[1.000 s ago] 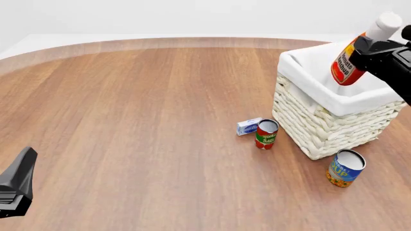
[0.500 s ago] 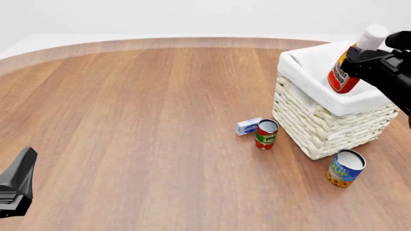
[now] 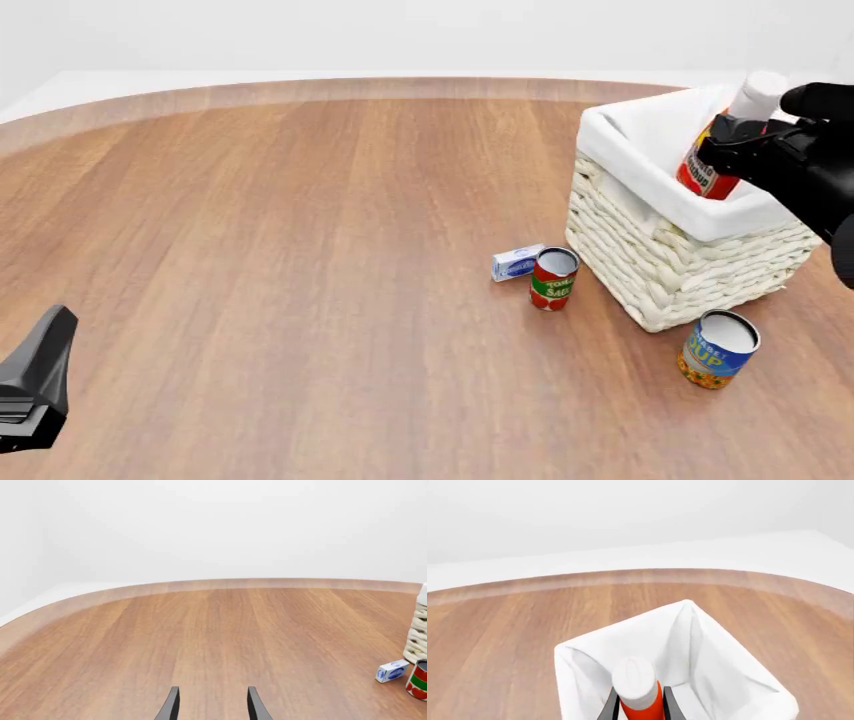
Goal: Pick up the ketchup, and put it in the basket.
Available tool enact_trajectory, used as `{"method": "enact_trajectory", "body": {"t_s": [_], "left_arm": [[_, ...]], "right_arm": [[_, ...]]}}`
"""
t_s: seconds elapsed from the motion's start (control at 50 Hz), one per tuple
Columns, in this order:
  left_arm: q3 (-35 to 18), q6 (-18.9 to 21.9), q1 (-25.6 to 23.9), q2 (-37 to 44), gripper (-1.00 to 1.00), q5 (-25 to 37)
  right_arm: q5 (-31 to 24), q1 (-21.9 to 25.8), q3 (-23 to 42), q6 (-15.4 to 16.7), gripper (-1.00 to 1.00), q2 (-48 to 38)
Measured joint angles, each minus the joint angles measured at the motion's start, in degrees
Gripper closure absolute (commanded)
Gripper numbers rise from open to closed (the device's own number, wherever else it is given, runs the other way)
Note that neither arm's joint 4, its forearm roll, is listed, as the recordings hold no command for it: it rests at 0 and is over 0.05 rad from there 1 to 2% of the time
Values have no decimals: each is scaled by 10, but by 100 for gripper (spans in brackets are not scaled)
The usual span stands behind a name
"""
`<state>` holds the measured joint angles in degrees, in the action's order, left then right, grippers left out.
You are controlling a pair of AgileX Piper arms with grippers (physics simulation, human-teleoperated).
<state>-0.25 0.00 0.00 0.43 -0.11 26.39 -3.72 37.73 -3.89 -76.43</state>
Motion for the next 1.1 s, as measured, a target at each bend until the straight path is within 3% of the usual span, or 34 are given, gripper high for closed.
{"method": "enact_trajectory", "body": {"t_s": [1.1], "left_arm": [[0, 0, 0, 0, -100, 0]], "right_arm": [[-11, -4, 5, 7, 100, -21]]}}
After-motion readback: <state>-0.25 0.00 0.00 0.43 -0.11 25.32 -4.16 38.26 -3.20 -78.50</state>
